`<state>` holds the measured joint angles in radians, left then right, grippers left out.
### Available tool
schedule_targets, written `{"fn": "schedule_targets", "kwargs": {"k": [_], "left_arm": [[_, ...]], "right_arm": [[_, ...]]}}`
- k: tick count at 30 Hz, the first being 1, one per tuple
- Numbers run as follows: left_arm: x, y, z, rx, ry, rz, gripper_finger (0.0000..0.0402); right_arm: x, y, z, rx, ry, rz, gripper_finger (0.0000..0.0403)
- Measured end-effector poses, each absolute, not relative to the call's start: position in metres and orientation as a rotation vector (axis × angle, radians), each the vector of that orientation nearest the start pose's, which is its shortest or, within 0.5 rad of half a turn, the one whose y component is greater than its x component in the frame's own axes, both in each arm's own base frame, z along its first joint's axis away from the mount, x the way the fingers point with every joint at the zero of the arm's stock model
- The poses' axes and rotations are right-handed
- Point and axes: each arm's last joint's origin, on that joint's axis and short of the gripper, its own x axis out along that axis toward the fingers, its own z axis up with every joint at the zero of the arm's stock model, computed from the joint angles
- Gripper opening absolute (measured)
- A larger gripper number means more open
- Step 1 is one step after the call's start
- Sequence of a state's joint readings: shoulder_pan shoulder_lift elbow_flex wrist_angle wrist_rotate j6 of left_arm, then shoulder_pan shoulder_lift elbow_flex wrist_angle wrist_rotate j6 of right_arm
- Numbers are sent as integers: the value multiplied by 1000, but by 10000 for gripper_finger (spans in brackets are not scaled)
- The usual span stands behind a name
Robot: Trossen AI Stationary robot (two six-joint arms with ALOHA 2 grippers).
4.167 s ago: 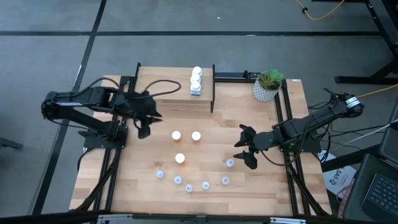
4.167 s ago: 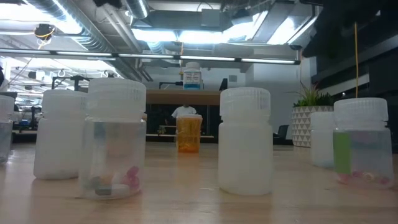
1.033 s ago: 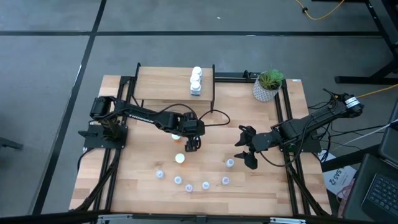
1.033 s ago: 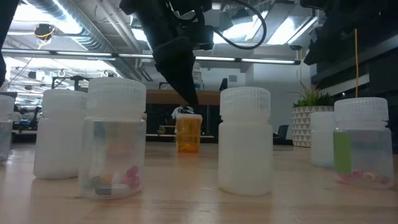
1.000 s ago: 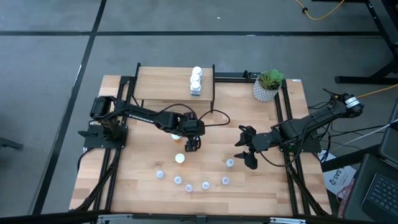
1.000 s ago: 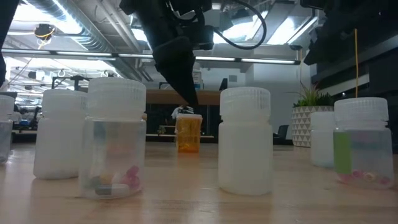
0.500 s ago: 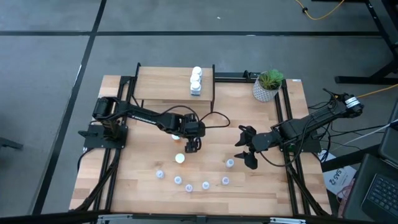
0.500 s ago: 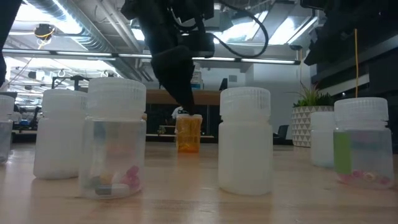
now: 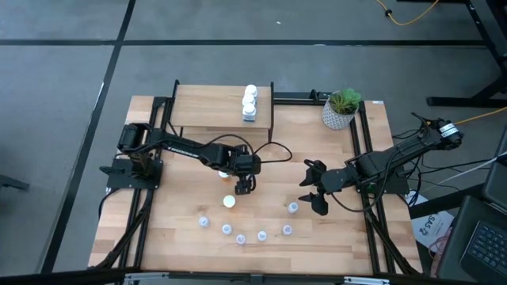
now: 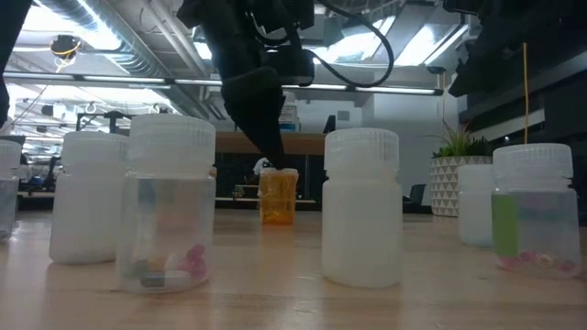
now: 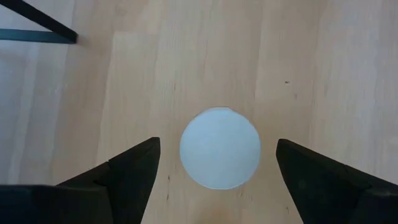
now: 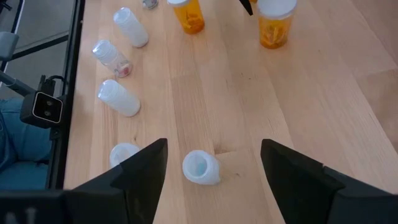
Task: Pick and place medicine bottles onto shelf by color
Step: Put the top right orange pill bottle on the shelf
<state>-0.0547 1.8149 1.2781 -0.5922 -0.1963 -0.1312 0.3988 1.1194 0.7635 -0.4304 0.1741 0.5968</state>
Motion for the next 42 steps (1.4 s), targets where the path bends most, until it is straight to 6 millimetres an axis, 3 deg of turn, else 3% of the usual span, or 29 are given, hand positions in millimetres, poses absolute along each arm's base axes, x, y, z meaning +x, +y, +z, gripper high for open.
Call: {"fn": "schedule_targets", "kwargs": {"k": [30,42], "left_arm": [[374,-15,180,29,1138,181,314],[374,-15,180,38,1134,196,247]], "right_arm": [[207,82,244,345,792,-20,261],[207,82,244,346,792,-21,261]]}}
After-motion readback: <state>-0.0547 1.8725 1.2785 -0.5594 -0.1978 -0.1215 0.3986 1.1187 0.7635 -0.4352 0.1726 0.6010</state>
